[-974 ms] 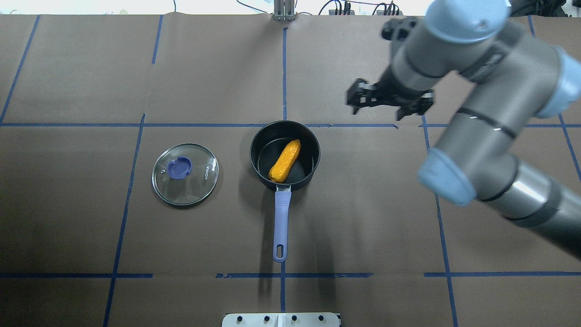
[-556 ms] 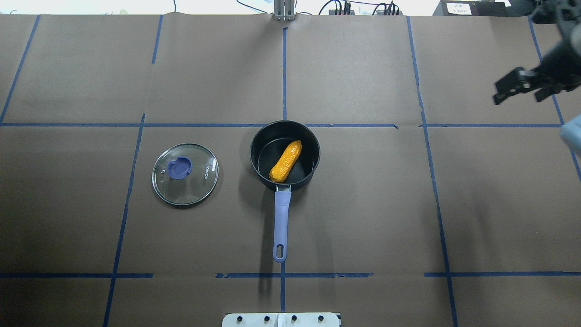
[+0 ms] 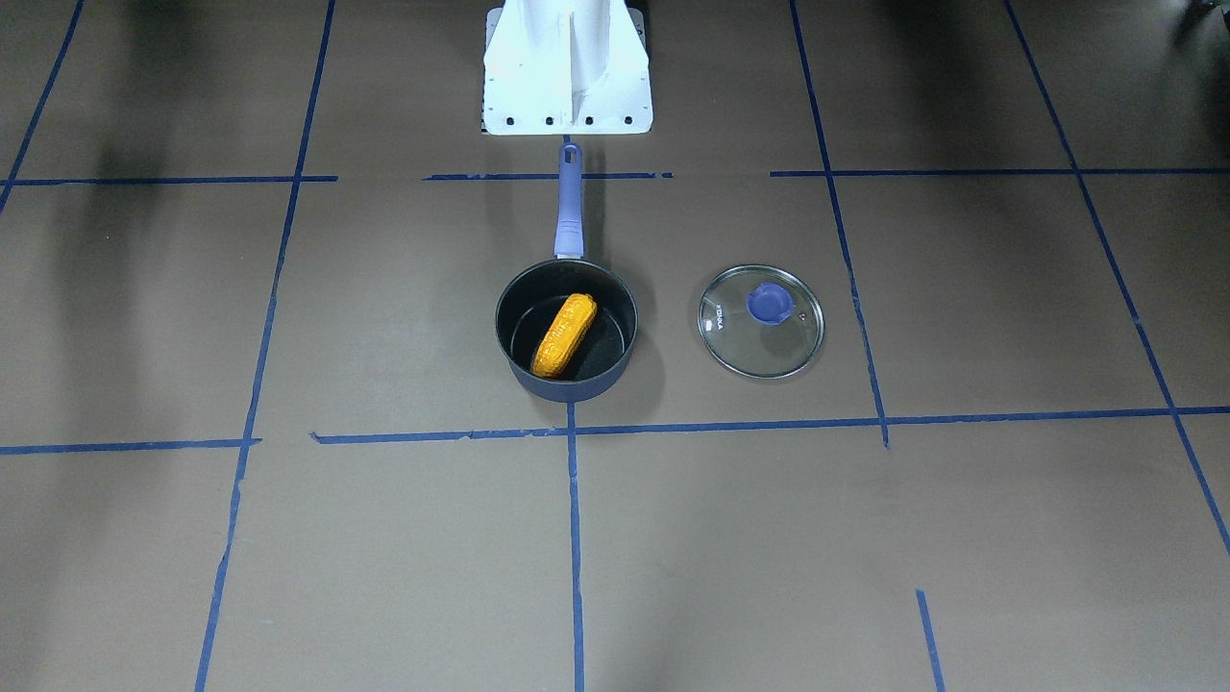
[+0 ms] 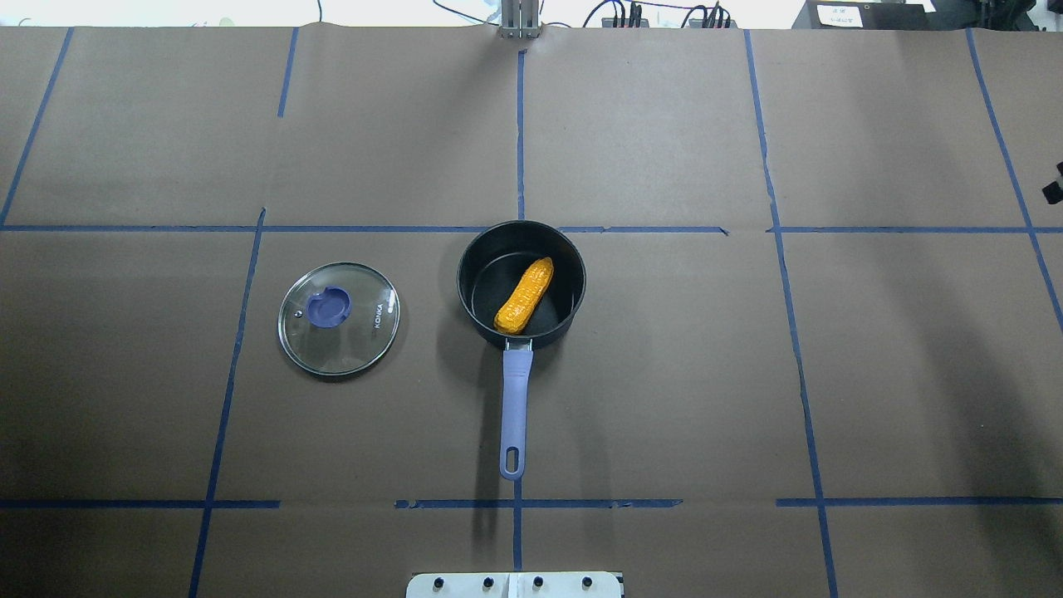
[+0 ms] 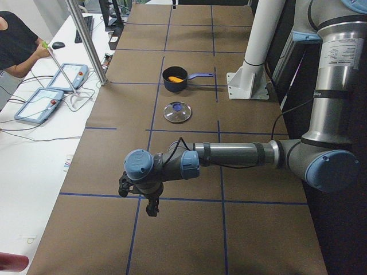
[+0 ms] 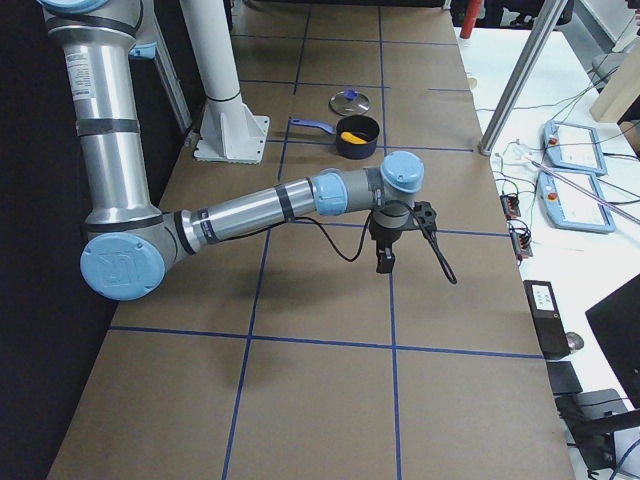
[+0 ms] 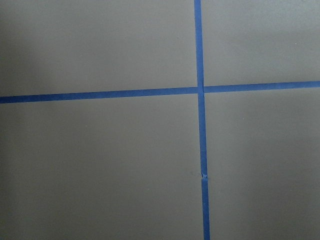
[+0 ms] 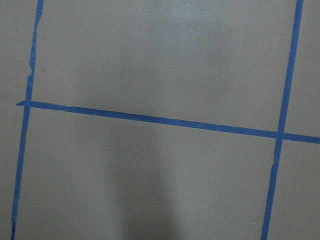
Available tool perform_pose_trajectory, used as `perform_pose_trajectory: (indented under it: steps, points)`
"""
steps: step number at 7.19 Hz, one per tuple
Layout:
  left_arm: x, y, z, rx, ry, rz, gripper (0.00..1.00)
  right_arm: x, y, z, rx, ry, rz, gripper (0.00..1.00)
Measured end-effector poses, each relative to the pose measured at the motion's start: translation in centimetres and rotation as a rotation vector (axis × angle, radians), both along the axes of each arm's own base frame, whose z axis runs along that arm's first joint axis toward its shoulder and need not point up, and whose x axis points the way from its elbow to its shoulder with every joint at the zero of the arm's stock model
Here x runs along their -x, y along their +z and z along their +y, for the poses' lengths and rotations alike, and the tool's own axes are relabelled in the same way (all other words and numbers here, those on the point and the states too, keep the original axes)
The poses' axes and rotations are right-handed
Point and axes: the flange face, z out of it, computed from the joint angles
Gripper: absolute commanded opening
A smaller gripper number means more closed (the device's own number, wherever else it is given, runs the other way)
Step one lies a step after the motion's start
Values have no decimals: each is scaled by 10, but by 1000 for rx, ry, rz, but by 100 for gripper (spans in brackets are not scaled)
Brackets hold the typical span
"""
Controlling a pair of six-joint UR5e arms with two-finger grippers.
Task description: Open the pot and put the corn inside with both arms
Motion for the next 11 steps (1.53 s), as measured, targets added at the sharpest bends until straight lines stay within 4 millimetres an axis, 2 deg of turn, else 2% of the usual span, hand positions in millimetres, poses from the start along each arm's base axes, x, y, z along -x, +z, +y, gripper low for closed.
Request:
perform_pose_trajectory:
  steps: [2,3,5,6,11]
  points:
    - [0,-2,0,-5,0,0,100,-58,69,18,15,-5,-38,100]
    - [0,-2,0,-5,0,0,100,-77,94,36,29,4,-45,100]
    - [0,-2,1,-4,0,0,100,-91,124,66,33,23,-46,100]
    - [0,-1,1,-3,1,0,100,-92,130,72,46,49,-42,100]
    - [0,-3,0,-7,1,0,100,-93,131,72,32,121,-39,100]
